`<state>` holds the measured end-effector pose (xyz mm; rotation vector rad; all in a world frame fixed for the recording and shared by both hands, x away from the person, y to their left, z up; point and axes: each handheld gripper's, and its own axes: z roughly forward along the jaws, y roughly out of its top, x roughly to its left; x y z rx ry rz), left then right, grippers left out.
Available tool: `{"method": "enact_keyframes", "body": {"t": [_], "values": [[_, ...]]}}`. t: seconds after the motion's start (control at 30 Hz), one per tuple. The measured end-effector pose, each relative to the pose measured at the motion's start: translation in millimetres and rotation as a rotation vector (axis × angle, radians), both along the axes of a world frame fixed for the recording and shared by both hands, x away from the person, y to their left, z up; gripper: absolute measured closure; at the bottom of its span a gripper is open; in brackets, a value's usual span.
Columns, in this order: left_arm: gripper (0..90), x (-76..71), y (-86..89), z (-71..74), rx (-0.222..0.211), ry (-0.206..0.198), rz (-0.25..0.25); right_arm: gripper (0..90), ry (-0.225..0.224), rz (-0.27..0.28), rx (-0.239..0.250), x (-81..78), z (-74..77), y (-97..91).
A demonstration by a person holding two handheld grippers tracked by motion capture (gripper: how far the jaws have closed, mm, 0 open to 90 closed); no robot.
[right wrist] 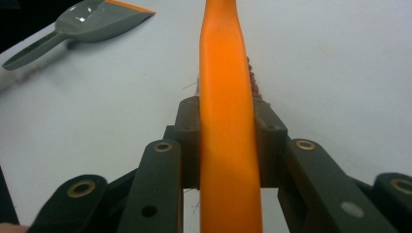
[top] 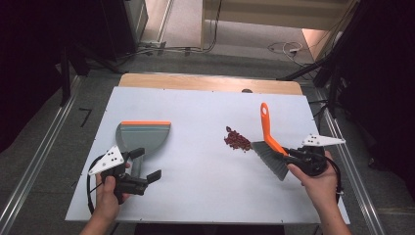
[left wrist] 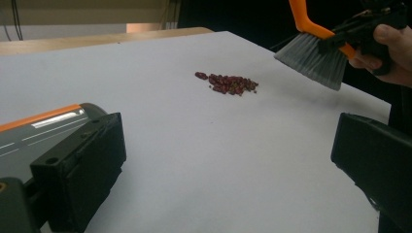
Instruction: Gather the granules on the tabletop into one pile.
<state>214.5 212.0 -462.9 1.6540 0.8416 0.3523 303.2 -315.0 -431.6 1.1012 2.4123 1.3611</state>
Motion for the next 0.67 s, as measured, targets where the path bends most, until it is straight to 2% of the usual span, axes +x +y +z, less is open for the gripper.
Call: {"method": "enact_keyframes", "body": {"t": [0.2, 0.33, 0.47, 0.67], "values": [[0.2, -1.7, 2.0, -0.1, -0.001, -0.011, 0.006, 68.3, 0.019, -0.068, 0.052, -11.8, -11.0, -26.1], [0.3, -2.4, 2.6, -0.4, 0.001, -0.017, 0.016, 68.3, 0.016, -0.098, 0.063, -14.9, -14.9, -38.3], [0.3, -2.1, 2.5, -1.6, 0.004, -0.017, 0.021, 68.3, 0.018, -0.114, 0.081, -14.1, -17.1, -42.5], [0.3, -1.3, 2.3, -2.2, 0.005, -0.016, 0.024, 68.3, 0.019, -0.112, 0.074, -14.2, -18.2, -41.5]]}}
